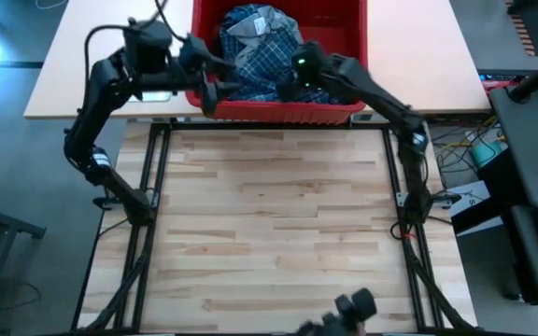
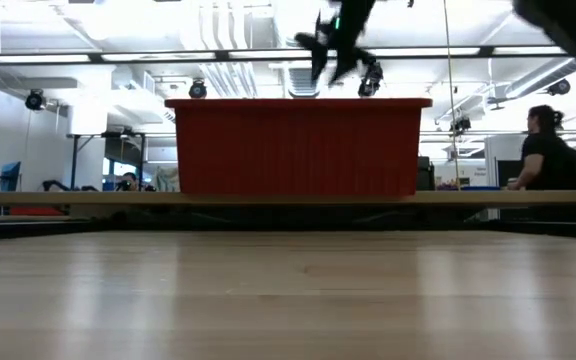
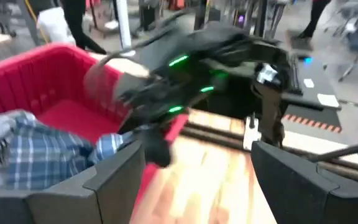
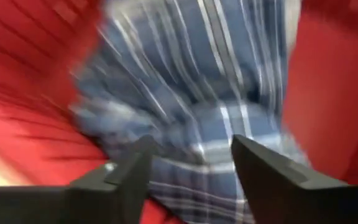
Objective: Fold Laundry from Bin
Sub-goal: Fold the blue patterned pants
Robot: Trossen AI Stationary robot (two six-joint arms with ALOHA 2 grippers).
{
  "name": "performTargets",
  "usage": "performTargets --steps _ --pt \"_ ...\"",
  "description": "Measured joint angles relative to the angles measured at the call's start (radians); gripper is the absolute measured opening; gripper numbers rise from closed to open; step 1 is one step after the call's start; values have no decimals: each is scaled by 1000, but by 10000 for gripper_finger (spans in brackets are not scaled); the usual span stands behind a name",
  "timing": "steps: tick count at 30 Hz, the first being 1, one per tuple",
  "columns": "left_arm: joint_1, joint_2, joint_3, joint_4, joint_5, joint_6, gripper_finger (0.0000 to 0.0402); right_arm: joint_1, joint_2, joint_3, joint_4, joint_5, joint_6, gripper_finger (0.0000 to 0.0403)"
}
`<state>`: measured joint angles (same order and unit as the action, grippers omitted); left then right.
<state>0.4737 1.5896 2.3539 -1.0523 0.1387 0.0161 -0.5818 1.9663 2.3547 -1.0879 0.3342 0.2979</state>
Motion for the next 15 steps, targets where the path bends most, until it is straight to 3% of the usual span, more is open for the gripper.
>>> performTargets --steps 4,8,12,15 --pt "-79 -5 0 -50 -97 13 279 -33 68 -1 -49 -5 85 293" --pt "-108 -5 0 -79 -128 48 279 -65 83 3 -20 -1 169 345" --pt "-111 -12 0 -144 -129 54 279 -101 119 3 -45 -3 265 366" --pt "-111 -18 0 -180 -130 57 279 -133 156 2 -44 -105 286 368"
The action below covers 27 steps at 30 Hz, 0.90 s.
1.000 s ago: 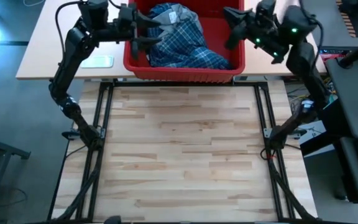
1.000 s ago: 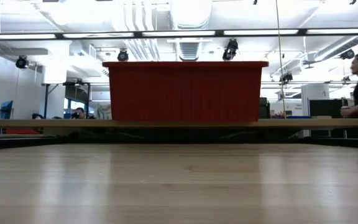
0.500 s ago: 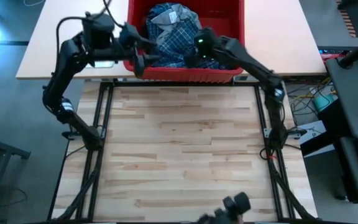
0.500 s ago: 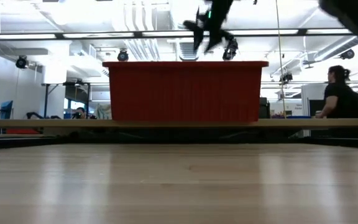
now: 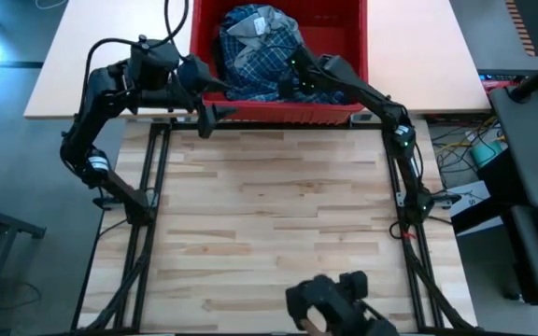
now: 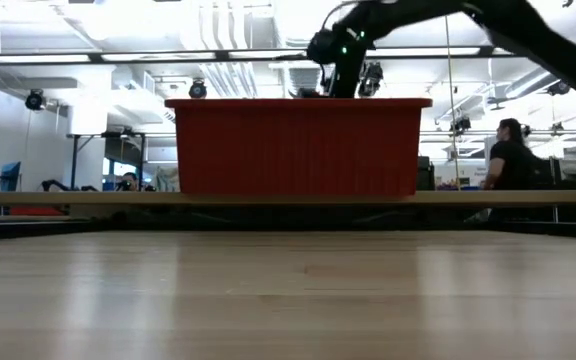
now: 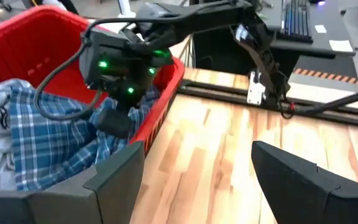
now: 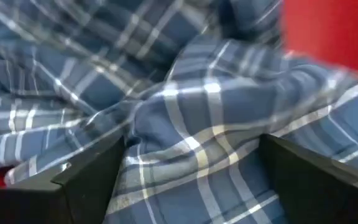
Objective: Fold Laundry from Bin
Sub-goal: Fold the blue patterned pants
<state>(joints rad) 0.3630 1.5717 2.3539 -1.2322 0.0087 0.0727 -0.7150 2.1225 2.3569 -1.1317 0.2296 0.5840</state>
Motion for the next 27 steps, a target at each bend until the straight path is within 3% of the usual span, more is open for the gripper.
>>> performTargets --steps 4,7,10,15,19,23,27 --pt "0 -5 0 11 1 11 279 -32 63 0 30 -100 4 349" --pt "0 -5 0 35 1 27 279 -34 90 -1 40 -124 32 300" --pt "0 -5 0 56 1 35 279 -40 99 -1 71 -160 48 220" --pt "0 -7 0 67 1 39 279 -47 78 -2 176 -226 28 41" --pt "0 -14 0 63 1 41 279 -33 -28 -3 352 -282 23 13" --pt "0 -27 0 54 -1 41 279 11 -176 -2 544 -340 -1 10" --pt "0 -42 0 67 -86 24 279 113 -339 -2 710 -369 -64 9"
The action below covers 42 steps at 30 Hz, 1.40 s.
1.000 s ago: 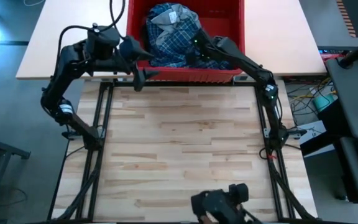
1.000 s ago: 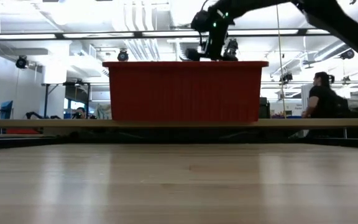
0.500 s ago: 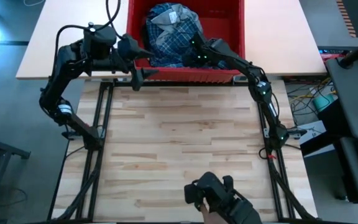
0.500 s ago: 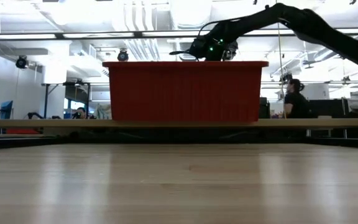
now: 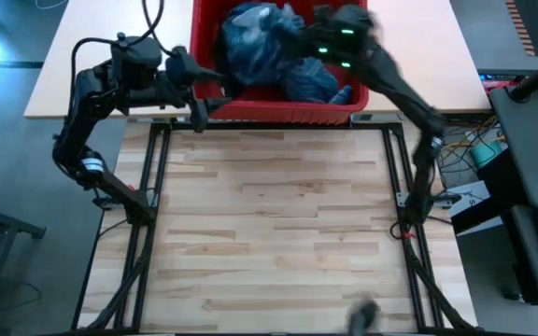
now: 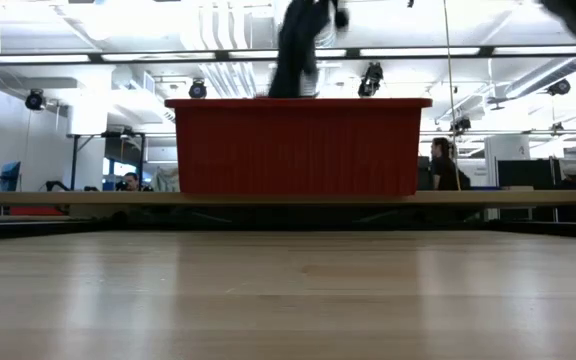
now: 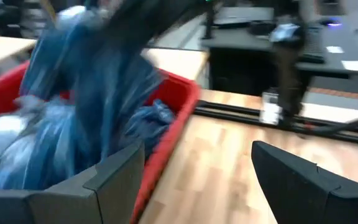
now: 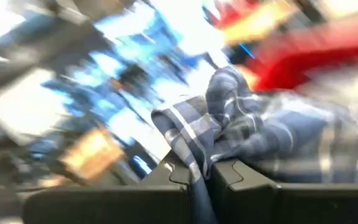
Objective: Fold Laundry from Bin
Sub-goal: Fold the blue patterned pants
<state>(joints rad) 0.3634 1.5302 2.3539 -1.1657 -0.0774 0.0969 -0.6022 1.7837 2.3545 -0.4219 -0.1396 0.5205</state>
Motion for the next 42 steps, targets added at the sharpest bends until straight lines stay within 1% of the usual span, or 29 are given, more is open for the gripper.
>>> performTargets --steps 3,6,10,13,15,17,20,22,24,27,29,32,33,34,35,38,39,41,42 --pt "1 -5 0 23 -72 34 279 108 -114 1 100 -1 -86 9" --pt "1 -8 0 67 -105 69 279 245 -204 2 158 -28 -185 9" --pt "6 -13 0 112 -124 107 279 466 -270 2 234 -97 -325 9" --pt "11 -13 0 121 -126 132 279 629 -293 2 230 -133 -467 9" --pt "12 -11 0 119 -126 142 279 726 -303 2 192 -142 -534 9" --pt "12 -11 0 116 -126 148 279 815 -309 2 112 -146 -576 9" --pt "12 -11 0 122 -126 144 279 919 -313 2 -124 -130 -610 9" --pt "12 -11 0 128 -126 129 279 967 -304 1 -301 -51 -568 9" --pt "11 -13 0 136 -125 124 279 996 -283 0 -459 68 -494 9" --pt "11 -15 1 165 -124 95 279 1000 -239 -3 -671 230 -382 9" --pt "11 -16 1 196 -124 41 279 990 -212 -3 -818 314 -316 9" --pt "11 -14 1 207 -124 -33 279 966 -166 -3 -1089 440 -210 9" --pt "11 -13 1 204 -123 -55 279 956 -146 -7 -1157 481 -174 9" --pt "11 -11 1 192 -124 -77 279 943 -127 -25 -1154 504 -158 10" --pt "11 -9 0 171 -124 -98 279 932 -120 -61 -1120 488 -167 14" --pt "11 3 -5 68 -126 -144 279 923 -102 -152 -994 324 -202 36" --pt "11 8 -8 22 -136 -151 279 915 -101 -170 -991 278 -194 47" --pt "8 18 -14 -63 -169 -158 279 903 -109 -207 -1025 239 -176 73" --pt "5 23 -18 -108 -184 -158 279 896 -113 -225 -1016 263 -176 87"
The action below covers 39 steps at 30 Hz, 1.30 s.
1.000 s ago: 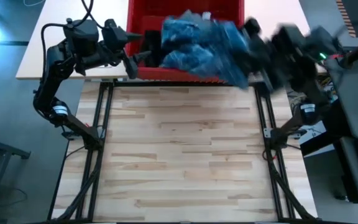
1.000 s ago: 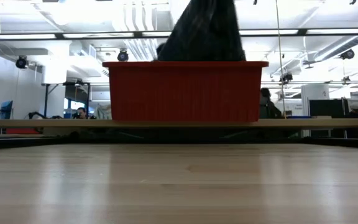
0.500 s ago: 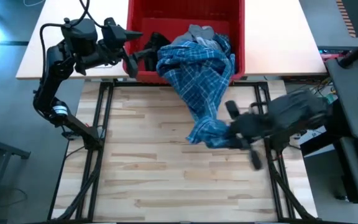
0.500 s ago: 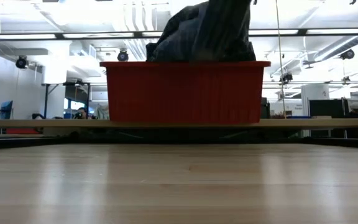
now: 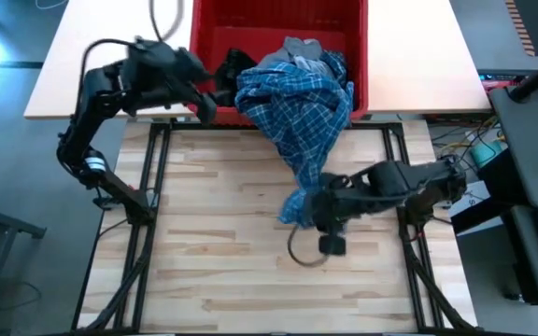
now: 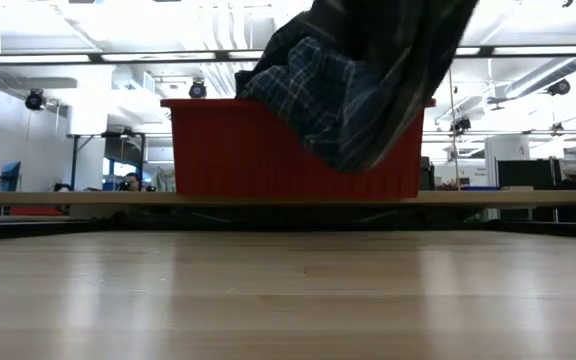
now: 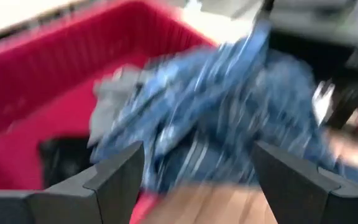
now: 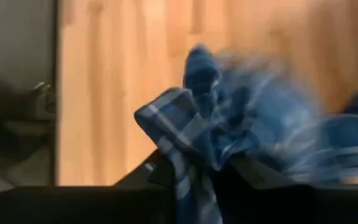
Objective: Fold Laundry from Bin
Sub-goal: Fold the blue patterned pants
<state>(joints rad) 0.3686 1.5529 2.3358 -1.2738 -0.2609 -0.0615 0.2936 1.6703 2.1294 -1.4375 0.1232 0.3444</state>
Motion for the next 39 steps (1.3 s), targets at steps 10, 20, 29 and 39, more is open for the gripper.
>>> performTargets --steps 10,20,29,39 --pt "-13 -42 -202 -95 -63 50 279 -79 -8 26 69 237 -24 227" --pt "-44 -134 -605 228 -63 -8 279 -328 -12 228 468 667 -671 283" --pt "-167 -169 -819 305 -68 -134 279 -610 88 220 258 382 -778 273" --pt "-290 -244 -867 383 -192 -184 279 -667 215 220 401 527 -818 185"
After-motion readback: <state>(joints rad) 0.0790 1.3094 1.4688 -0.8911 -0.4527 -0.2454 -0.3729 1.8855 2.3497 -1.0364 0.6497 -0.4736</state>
